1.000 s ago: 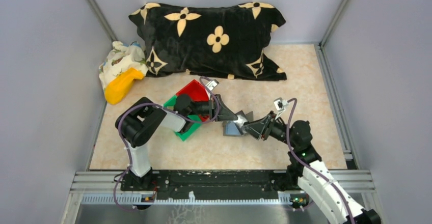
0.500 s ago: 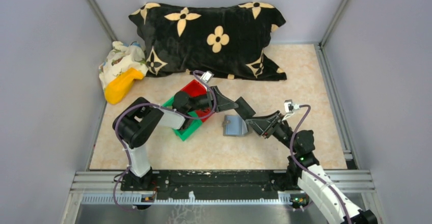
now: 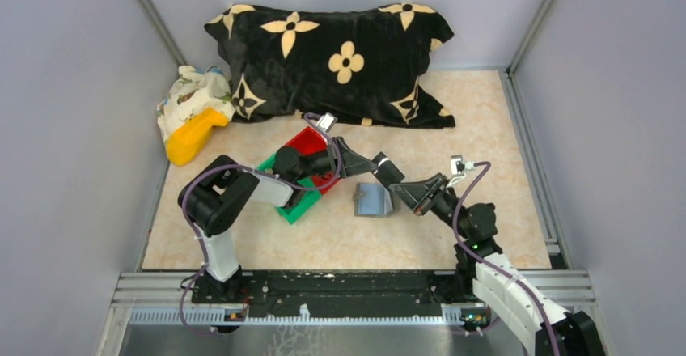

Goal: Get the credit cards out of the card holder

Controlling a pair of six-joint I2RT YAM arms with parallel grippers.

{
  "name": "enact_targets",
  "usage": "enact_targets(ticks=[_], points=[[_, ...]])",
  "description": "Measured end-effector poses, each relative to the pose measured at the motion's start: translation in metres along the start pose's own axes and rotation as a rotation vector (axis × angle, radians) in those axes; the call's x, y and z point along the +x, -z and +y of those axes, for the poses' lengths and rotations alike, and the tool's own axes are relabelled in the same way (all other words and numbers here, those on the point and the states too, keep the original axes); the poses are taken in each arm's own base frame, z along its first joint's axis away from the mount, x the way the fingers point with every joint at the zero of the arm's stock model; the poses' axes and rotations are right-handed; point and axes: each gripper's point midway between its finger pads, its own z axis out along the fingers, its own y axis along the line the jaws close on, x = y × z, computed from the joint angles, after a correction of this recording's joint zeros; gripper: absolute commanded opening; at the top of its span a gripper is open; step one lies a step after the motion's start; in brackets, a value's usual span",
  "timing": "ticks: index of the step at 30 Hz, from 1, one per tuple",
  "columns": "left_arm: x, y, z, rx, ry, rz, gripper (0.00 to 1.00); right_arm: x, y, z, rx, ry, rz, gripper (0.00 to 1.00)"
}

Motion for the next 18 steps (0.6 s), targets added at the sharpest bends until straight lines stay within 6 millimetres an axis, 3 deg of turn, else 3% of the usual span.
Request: enact_targets(ticks=[5,9,18], points=[[0.000,0.001,-0.003,0.002,-0.003,-0.003,0.00,0.001,0.001,-0.004,0.021,0.000,0.001,0.00],[0.000,0.002,-0.003,0.001,-0.003,-0.003,0.16,0.000,0.002,-0.005,0.034,0.023,-0.001,0.00],[0.009,0.011,0.003,-0.024,0.016,0.010,0.18,-0.010,-0.003,-0.003,0.057,0.071,0.002,0.00]])
